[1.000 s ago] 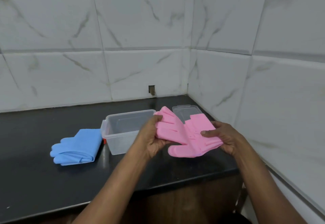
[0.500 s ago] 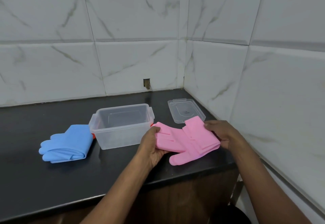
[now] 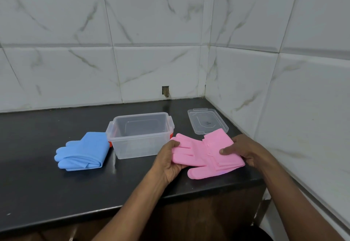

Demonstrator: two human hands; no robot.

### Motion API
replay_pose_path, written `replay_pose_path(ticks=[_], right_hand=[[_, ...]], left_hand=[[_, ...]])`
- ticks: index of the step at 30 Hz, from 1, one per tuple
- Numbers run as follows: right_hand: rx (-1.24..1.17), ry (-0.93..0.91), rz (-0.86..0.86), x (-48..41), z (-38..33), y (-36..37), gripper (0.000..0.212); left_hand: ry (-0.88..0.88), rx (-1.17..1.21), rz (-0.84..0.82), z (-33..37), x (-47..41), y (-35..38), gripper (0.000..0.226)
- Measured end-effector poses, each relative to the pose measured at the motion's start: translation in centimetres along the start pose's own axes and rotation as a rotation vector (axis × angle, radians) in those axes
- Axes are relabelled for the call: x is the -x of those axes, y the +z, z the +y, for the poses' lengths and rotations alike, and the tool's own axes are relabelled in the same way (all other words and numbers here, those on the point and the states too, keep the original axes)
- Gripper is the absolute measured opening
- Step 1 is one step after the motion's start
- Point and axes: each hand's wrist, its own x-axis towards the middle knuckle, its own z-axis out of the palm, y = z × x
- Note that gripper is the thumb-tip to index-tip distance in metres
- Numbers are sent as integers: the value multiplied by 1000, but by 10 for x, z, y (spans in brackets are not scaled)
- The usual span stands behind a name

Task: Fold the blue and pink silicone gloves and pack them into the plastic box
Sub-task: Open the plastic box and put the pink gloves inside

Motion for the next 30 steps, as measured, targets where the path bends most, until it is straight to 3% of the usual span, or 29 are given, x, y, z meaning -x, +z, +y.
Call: replay_pose_path(ticks=[5, 8, 10, 11, 13, 15, 19, 23, 26, 28, 30], right_hand=[[369, -151, 120, 8, -23, 21, 40], [707, -290, 258, 22, -43, 43, 28], [770, -355, 302, 33, -55, 58, 15], [793, -383, 320, 38, -61, 65, 19], [824, -460, 309, 47, -71, 82, 24], [846, -511, 260, 57, -80, 95, 8], [936, -560, 158, 68, -91, 101, 8], [841, -566, -22, 82, -108, 80, 12], [322, -507, -153, 90, -112, 37, 11], [36, -549, 77, 85, -106, 4, 20], [4, -536, 338, 74, -96, -11, 27]], left_hand=[[-32, 30, -27, 1, 4, 5, 38], [-69, 20, -70, 1, 5, 9, 35], [-79, -16, -76, 2, 5, 11, 30], [-84, -28, -79, 2, 5, 12, 28], [-85, -26, -113, -1, 7, 16, 23], [-78, 22, -171, -5, 10, 18, 22], [-73, 237, -251, -7, 14, 23, 27], [-4, 280, -281, -2, 18, 36, 34], [-2, 266, -202, 7, 23, 39, 45], [13, 267, -155, 17, 24, 37, 40], [57, 272, -158, 28, 26, 36, 34]])
